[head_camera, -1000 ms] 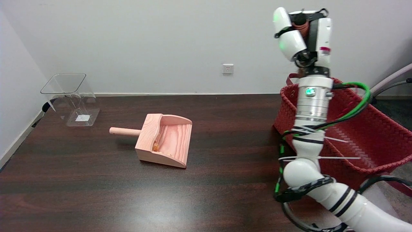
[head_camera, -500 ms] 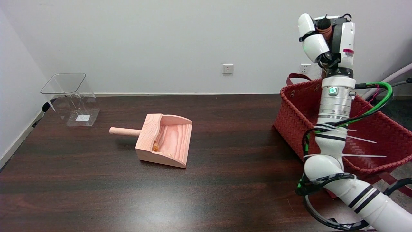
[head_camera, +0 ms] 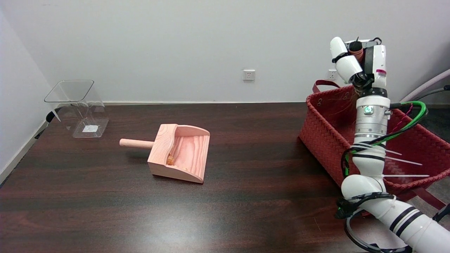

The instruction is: Place the broom into the brown storage basket.

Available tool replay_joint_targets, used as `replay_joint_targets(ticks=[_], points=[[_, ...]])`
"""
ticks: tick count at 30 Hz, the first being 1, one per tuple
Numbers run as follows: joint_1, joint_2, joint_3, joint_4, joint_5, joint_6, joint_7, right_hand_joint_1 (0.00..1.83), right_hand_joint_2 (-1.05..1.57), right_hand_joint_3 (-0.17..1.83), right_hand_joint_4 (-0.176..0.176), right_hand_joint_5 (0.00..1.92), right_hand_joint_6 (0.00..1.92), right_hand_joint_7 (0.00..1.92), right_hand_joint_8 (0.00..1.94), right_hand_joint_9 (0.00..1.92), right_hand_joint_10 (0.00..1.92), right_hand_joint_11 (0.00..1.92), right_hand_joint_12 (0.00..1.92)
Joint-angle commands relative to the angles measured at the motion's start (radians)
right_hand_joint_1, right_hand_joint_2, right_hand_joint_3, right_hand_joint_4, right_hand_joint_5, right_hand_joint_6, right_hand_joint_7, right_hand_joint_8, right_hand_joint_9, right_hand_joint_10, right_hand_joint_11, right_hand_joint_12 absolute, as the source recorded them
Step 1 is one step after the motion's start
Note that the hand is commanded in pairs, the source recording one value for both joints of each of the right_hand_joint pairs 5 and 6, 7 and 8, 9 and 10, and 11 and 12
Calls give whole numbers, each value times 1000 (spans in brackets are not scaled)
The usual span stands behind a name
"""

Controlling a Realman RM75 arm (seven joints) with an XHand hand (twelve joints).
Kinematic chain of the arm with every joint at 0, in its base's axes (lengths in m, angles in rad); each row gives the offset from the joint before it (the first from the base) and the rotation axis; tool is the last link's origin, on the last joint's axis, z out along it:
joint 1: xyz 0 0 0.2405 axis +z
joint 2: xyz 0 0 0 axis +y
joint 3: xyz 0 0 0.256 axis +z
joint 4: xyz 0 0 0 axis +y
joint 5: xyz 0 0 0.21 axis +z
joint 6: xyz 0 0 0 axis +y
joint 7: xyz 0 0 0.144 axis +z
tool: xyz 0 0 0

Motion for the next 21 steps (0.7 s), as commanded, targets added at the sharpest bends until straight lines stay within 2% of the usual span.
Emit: replay_joint_targets(ticks=[1,21], points=[[-31,11,-58,-99,63,10,91,810,1474,233,0,1920,1920,1871,1871,1920,1920,1920,1920],[-30,-25,-173,-95,96,42,91,771,1571,214,0,1920,1920,1920,1920,1920,1920,1920,1920]])
